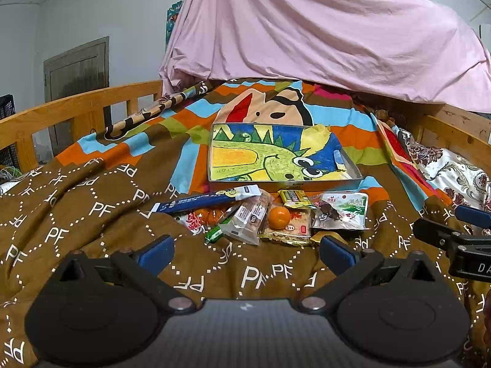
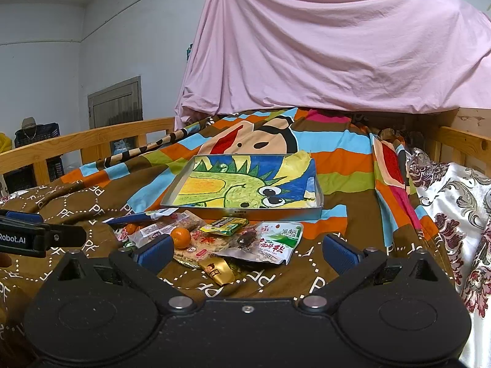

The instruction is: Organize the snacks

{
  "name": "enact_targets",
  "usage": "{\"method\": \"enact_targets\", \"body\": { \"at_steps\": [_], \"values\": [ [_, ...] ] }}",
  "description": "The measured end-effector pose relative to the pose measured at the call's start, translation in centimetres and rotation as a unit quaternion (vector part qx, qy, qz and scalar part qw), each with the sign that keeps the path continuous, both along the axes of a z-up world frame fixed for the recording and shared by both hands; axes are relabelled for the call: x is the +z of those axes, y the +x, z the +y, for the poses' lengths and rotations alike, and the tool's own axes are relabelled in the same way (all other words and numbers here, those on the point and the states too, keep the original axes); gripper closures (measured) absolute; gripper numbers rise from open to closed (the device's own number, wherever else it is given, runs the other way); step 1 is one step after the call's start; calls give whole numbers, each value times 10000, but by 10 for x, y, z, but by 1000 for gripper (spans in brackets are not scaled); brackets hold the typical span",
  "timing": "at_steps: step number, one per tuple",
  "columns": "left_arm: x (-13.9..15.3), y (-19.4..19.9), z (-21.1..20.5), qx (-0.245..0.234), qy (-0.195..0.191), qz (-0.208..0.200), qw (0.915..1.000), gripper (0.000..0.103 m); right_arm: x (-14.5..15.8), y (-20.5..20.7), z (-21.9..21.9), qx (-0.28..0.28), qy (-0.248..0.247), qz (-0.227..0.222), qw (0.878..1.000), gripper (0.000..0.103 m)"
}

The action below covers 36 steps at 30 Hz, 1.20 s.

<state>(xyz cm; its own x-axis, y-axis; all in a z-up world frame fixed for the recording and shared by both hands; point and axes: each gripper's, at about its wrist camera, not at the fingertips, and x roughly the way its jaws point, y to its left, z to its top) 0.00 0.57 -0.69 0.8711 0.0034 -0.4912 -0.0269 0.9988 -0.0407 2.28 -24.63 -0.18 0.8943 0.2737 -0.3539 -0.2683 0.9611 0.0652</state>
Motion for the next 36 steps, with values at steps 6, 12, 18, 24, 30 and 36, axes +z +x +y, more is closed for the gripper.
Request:
{"method": "enact_targets", "body": {
  "at_steps": [6, 12, 18, 24, 30, 36],
  "values": [
    [-1, 0, 0, -8, -46, 52, 10000, 0, 0, 0, 0, -1, -9, 6, 10000, 0],
    [-1, 0, 1, -32, -81, 113, 9999, 0, -1, 0, 1, 12, -16, 13, 10000, 0],
    [-1, 1, 0, -22, -55, 165, 9998, 0, -3, -1, 3, 38, -34, 45, 10000, 0],
    [-4, 7, -1, -44, -53, 354, 9993, 0, -2, 2, 6, -2, -146, 233, 9996, 0],
    [-6, 17, -10, -349, 37, 480, 9982, 0, 0, 9, 5, -74, -272, 394, 9988, 0],
    [-3, 42, -20, -846, 109, 680, 9940, 0, 8, 25, -3, -3, -363, 399, 9985, 1]
  ]
}}
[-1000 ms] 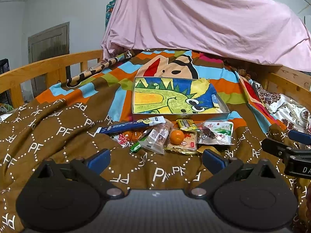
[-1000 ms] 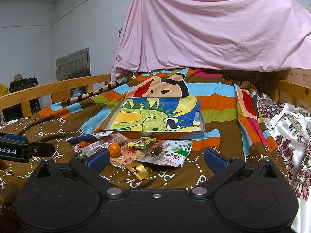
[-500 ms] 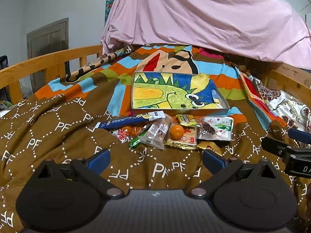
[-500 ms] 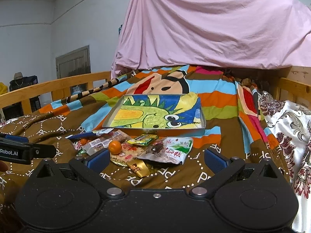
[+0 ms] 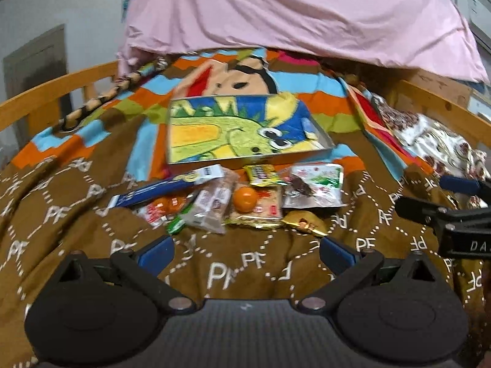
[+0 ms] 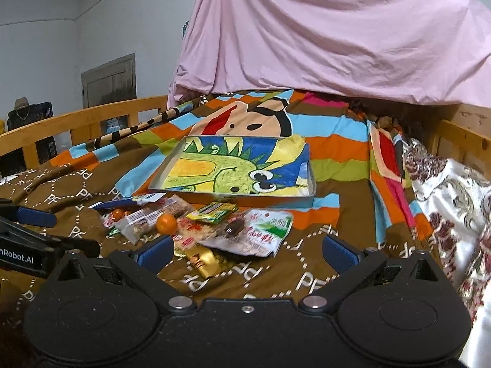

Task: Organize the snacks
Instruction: 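Close the left tool on the mandarin orange while the right tool reaches the brown meat snack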

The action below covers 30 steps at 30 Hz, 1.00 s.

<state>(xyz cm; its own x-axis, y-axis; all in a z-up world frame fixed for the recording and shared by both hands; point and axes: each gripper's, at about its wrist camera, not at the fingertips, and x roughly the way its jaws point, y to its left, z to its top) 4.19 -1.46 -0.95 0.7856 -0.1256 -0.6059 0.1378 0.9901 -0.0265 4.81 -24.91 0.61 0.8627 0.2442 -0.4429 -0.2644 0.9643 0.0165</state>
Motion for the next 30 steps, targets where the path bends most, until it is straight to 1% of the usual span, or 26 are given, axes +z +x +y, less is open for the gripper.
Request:
{"method": "enact_targets", "body": {
  "at_steps": [4, 7, 11, 13, 17, 20, 22, 25, 27, 30],
  "values": [
    [2, 25, -6, -305, 42, 155, 9994, 0, 1, 16, -5, 51, -107, -15, 9999, 0],
    [1, 42, -7, -380, 37, 219, 9990, 0, -3, 29, -7, 101, -136, 36, 9998, 0],
    [-2, 67, -8, -566, 119, 285, 9979, 0, -14, 46, -6, 286, -275, 112, 9992, 0],
    [-5, 76, -9, -713, 196, 284, 9969, 0, -22, 54, -6, 262, -301, 175, 9991, 0],
    [-14, 86, -9, -908, 367, 241, 9949, 0, -38, 73, -7, 240, -83, 512, 9984, 0],
    [-22, 89, -12, -1256, 633, 194, 9899, 0, -51, 88, -6, 430, 83, 753, 9962, 0],
    [-29, 94, -11, -1411, 728, 213, 9871, 0, -57, 98, -3, 560, 125, 824, 9949, 0],
    [-37, 105, -5, -1564, 615, 381, 9850, 0, -63, 117, 0, 610, 168, 855, 9943, 0],
    [-40, 112, 0, -1588, 504, 462, 9849, 1, -65, 130, -2, 636, 388, 917, 9930, 1],
    [-43, 121, 3, -1642, 388, 528, 9842, 1, -66, 152, -4, 795, 764, 1116, 9876, 1]
  ]
}}
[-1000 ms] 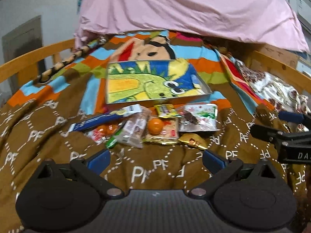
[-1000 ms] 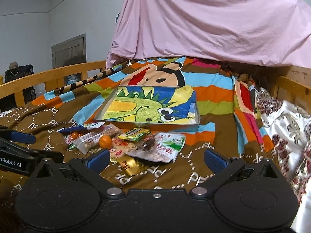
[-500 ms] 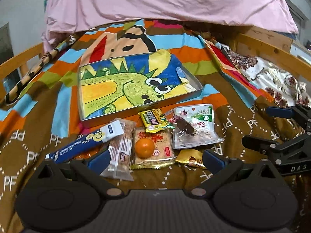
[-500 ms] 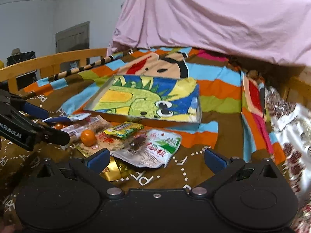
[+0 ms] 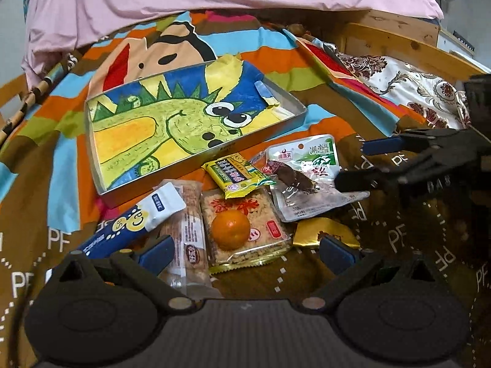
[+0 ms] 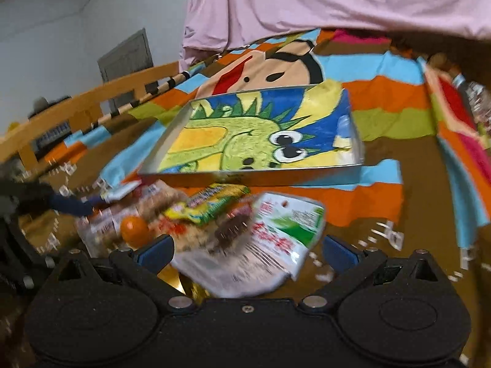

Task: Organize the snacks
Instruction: 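Close the left tool on the mandarin orange while the right tool reaches the brown meat snack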

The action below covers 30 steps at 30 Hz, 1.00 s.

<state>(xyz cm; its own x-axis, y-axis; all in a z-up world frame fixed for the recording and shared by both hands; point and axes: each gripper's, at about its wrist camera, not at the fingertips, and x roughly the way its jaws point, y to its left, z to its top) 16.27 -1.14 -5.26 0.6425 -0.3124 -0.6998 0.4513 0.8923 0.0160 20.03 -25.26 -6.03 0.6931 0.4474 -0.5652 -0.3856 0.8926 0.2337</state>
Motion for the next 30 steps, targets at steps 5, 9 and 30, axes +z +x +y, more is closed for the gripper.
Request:
{"method": "enact_targets", "body": {
  "at_steps": [5, 9, 30],
  "values": [
    [-4, 9, -1, -163, 22, -140, 9998, 5, -1, 24, 8, 267, 192, 120, 9994, 3],
    [-7, 13, -3, -338, 130, -264, 9990, 12, -7, 31, 15, 305, 12, 142, 9994, 12],
    [-23, 33, -10, -502, 295, 21, 9983, 46, -31, 39, 36, 379, -324, 110, 9987, 31]
  ]
}}
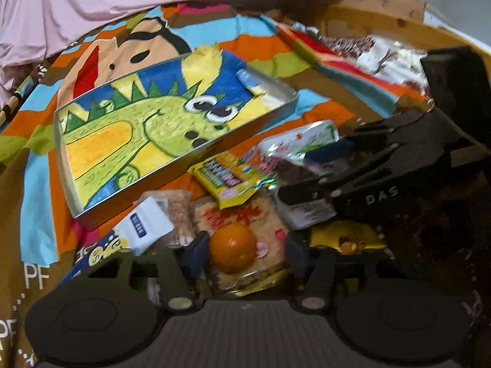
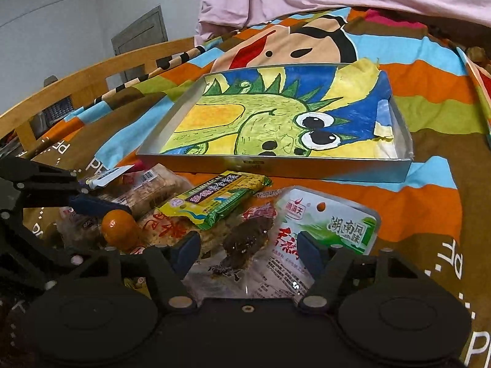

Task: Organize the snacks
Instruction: 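Close the left tool on the mandarin orange while the right tool reaches the brown meat snack, then lift the orange with the left tool while the right tool grasps and lifts the meat snack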

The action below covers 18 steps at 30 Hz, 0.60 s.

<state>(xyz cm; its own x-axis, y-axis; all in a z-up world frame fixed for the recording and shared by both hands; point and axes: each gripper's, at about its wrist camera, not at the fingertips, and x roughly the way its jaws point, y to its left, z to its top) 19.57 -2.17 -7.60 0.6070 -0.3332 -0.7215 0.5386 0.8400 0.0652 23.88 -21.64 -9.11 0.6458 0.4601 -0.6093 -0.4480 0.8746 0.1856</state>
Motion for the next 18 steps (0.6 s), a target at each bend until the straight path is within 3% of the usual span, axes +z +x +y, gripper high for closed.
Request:
{"method": "enact_targets", "body": {
  "at_steps": [8, 15, 18],
  "values": [
    [0, 8, 1, 209, -45, 85, 9997, 55, -5, 3, 7, 41, -128, -54, 9999, 31],
    [-1, 4, 1, 281, -65, -2, 9996, 60, -7, -1, 9, -15, -277, -166, 9995, 55],
    [-2, 0, 2, 369, -22, -139, 9992, 67, -7, -1, 7, -67, -246, -181, 9995, 55]
  ]
}}
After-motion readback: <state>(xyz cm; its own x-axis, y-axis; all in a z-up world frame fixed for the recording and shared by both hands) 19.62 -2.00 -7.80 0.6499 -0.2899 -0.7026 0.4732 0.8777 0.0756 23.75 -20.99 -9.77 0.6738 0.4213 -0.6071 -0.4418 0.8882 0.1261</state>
